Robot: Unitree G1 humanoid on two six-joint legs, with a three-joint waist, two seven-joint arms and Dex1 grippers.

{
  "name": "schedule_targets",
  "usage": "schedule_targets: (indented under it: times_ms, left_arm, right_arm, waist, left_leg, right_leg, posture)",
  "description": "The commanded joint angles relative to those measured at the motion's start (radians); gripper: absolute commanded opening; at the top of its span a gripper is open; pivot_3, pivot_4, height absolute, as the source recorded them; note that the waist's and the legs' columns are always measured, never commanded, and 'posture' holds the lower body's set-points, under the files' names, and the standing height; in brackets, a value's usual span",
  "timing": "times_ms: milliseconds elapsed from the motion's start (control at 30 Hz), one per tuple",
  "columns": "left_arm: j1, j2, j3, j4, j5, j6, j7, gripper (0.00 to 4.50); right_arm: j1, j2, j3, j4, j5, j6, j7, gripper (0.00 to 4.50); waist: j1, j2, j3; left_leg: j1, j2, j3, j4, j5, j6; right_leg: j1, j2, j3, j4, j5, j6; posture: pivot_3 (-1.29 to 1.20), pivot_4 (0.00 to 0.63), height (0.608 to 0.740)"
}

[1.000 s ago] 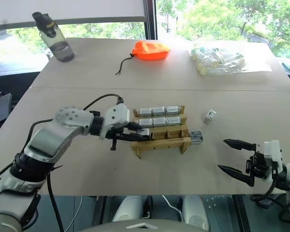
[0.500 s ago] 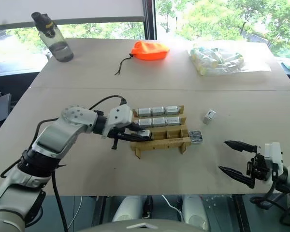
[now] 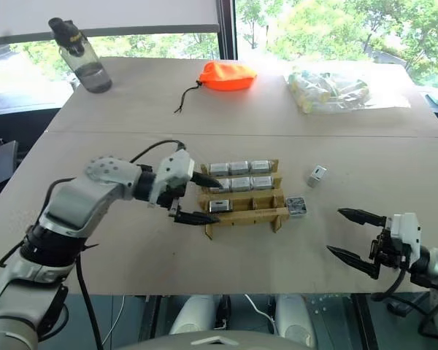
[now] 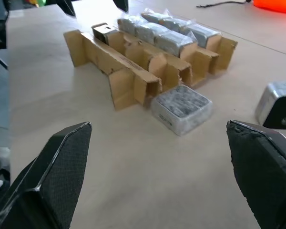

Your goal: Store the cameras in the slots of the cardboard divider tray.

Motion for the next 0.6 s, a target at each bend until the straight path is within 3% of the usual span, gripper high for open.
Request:
schedule_targets:
  times_ms: [33,333,600]
  left_arm:
    - [-0.010,0.008,0.146,-0.059,-0.148,0.088,0.012,4.44]
    - [0.071,0.072,0.329,-0.177,-0.396,0.284,0.062,4.44]
    - [0.036,0.088,0.358,-0.167,-0.380,0.251,0.157,4.44]
  right_arm:
    - [-0.004,0.041,0.009,-0.043,-0.135,0.000,-0.205,4.50]
    - [0.043,0.191,0.155,-0.184,-0.224,0.112,-0.434,4.50]
    - [-0.028,0.272,0.240,-0.182,-0.316,0.186,-0.612,4.50]
  waist:
    - [-0.001,0.000,0.000]
    - [-0.001,0.001,0.000]
    - [-0.001,0.000,0.000]
  left_leg:
    - [0.000,0.000,0.000,0.000,0.000,0.000]
    - [0.000,0.000,0.000,0.000,0.000,-0.001]
    - [0.002,-0.001,0.000,0.000,0.000,-0.001]
  right_leg:
    - [0.000,0.000,0.000,0.000,0.000,0.000]
    - [0.000,-0.001,0.000,0.000,-0.001,0.001]
    - [0.001,-0.001,0.000,0.001,-0.001,0.002]
  posture:
    - [0.00,0.150,0.726]
    - [0.00,0.150,0.726]
    - [0.00,0.150,0.726]
